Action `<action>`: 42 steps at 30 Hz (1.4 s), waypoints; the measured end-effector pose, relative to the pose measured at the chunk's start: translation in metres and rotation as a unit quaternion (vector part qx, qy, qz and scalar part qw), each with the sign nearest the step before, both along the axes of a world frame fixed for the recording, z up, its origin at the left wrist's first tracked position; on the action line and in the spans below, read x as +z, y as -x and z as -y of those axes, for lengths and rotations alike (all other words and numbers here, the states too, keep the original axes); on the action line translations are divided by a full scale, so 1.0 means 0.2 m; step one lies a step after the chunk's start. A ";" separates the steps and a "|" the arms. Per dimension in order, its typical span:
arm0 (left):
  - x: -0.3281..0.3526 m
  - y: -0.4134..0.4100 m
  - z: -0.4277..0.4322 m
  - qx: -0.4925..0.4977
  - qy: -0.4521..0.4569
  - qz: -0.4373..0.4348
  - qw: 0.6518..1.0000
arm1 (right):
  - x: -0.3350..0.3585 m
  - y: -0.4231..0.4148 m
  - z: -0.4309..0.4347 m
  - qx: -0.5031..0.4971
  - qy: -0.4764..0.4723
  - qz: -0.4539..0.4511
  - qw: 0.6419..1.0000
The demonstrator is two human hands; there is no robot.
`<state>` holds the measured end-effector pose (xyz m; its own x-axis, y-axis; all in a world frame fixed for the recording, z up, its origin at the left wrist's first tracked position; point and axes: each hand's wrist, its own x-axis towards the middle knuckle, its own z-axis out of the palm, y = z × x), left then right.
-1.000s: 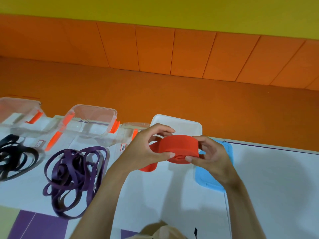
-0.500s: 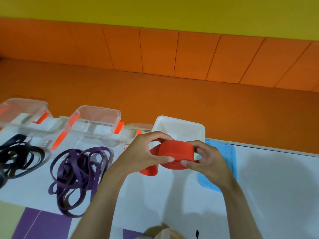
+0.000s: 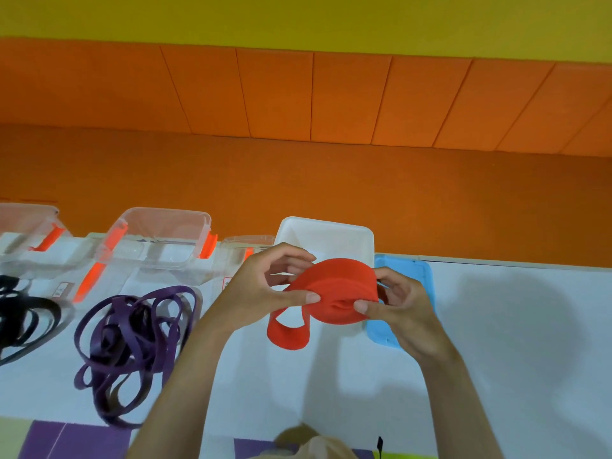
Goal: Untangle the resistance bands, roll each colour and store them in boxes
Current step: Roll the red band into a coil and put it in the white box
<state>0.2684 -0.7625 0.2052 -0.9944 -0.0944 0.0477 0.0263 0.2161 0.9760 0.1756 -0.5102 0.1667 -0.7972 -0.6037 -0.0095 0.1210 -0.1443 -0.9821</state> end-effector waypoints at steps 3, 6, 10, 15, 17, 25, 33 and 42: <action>-0.01 0.00 -0.01 0.001 -0.032 -0.024 0.999 | 0.01 -0.03 -0.02 -0.031 0.014 0.026 0.999; -0.02 -0.01 -0.01 -0.001 -0.033 -0.025 0.999 | 0.01 -0.08 0.02 -0.048 0.040 0.045 0.997; -0.04 -0.07 0.01 0.026 -0.065 -0.032 0.997 | 0.01 -0.13 0.06 -0.046 0.032 0.045 0.997; -0.06 -0.16 0.05 0.022 -0.050 -0.029 0.998 | 0.07 -0.16 0.02 0.046 -0.093 -0.027 0.994; -0.07 -0.19 0.06 0.009 -0.036 -0.014 0.999 | 0.07 -0.20 0.04 0.048 -0.099 -0.048 0.993; -0.08 -0.35 0.09 -0.020 -0.062 -0.018 0.998 | 0.12 -0.40 0.12 0.004 -0.147 -0.137 0.980; -0.06 -0.59 0.21 -0.049 -0.105 0.006 0.993 | 0.15 -0.66 0.21 -0.080 -0.083 -0.090 0.989; -0.10 -0.77 0.30 -0.001 -0.167 -0.059 0.984 | 0.09 -0.87 0.36 -0.181 -0.014 -0.012 0.983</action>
<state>0.4225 -0.8228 0.1850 -0.9838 -0.1232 0.1300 0.1443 -0.1156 0.9828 0.3499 -0.5818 0.1847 -0.9597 -0.2809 -0.0014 0.0443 -0.1465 -0.9882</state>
